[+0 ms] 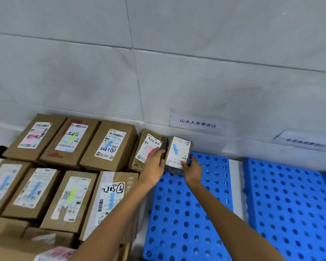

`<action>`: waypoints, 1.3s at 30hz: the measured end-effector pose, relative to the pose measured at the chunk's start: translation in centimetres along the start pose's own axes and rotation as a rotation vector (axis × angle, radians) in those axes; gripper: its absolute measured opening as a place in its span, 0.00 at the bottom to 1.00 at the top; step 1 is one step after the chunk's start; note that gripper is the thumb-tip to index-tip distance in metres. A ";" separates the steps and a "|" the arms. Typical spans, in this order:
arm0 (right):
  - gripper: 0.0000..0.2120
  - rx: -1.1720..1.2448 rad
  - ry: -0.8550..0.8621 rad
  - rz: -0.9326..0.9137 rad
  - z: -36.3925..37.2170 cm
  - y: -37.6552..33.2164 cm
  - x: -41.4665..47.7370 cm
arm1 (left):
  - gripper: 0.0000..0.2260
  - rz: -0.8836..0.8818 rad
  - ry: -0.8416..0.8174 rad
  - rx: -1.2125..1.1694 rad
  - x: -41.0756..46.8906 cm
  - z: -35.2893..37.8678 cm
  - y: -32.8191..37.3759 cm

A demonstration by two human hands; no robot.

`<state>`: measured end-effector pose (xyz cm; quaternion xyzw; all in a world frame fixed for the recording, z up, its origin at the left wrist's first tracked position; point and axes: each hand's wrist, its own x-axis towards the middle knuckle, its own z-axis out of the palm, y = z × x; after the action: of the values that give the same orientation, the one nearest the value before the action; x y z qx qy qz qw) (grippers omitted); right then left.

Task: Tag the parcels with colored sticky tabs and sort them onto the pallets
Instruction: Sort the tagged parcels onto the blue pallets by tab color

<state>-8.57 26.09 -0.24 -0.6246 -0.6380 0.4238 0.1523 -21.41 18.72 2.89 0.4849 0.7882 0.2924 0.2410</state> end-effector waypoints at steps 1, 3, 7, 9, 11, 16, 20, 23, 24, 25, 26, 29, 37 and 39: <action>0.25 -0.069 0.006 0.007 -0.1 -0.5 0.5 | 0.18 -0.020 0.096 0.013 0.6 -0.7 -0.8; 0.25 -0.307 0.120 -0.070 -0.4 -1.7 0.6 | 0.19 -0.093 0.211 0.022 1.6 -2.1 -2.3; 0.12 -0.357 0.123 -0.501 1.3 -3.3 -3.3 | 0.29 -0.336 0.020 0.142 2.5 -2.8 -4.2; 0.10 -0.271 -0.097 -0.390 3.5 -2.7 -4.7 | 0.31 -0.421 -0.055 0.147 2.8 -2.8 -4.9; 0.14 -0.073 -0.264 -0.200 4.7 -2.4 -4.8 | 0.29 -0.428 -0.046 0.145 3.2 -3.0 -5.5; 0.23 0.162 -0.378 -0.062 5.8 -4.0 -4.5 | 0.14 -0.348 0.061 0.051 2.7 -3.6 -5.8; 0.20 0.164 -0.284 -0.149 5.9 -5.5 -5.9 | 0.15 -0.276 0.197 0.039 1.7 -4.6 -4.0; 0.19 0.173 -0.200 -0.311 4.3 -6.9 -7.8 | 0.17 -0.216 0.247 0.042 0.3 -7.4 -1.1; 0.18 0.185 -0.168 -0.355 3.4 -7.5 -8.6 | 0.17 -0.179 0.264 0.057 -0.3 -8.6 0.1; 0.18 0.201 -0.132 -0.389 2.6 -8.1 -9.2 | 0.18 -0.143 0.273 0.080 -0.8 -9.7 1.3; 0.18 0.225 -0.088 -0.414 1.5 -8.8 -10.0 | 0.18 -0.102 0.268 0.111 -1.6 -10.8 2.8; 0.17 0.310 0.042 -0.425 -3.1 -10.2 -11.7 | 0.15 0.038 0.232 0.189 -3.9 -12.8 7.7; 0.19 0.279 0.345 -0.248 -19.0 -0.2 -13.7 | 0.14 0.231 -0.056 -0.153 -7.4 -2.2 18.6; 0.20 0.247 0.364 -0.170 -22.3 4.2 -13.7 | 0.15 0.188 -0.134 -0.265 -8.5 2.2 20.6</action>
<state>12.74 20.62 14.47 -0.6113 -0.5938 0.3646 0.3752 -3.61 18.88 16.41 0.5389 0.6759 0.3823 0.3264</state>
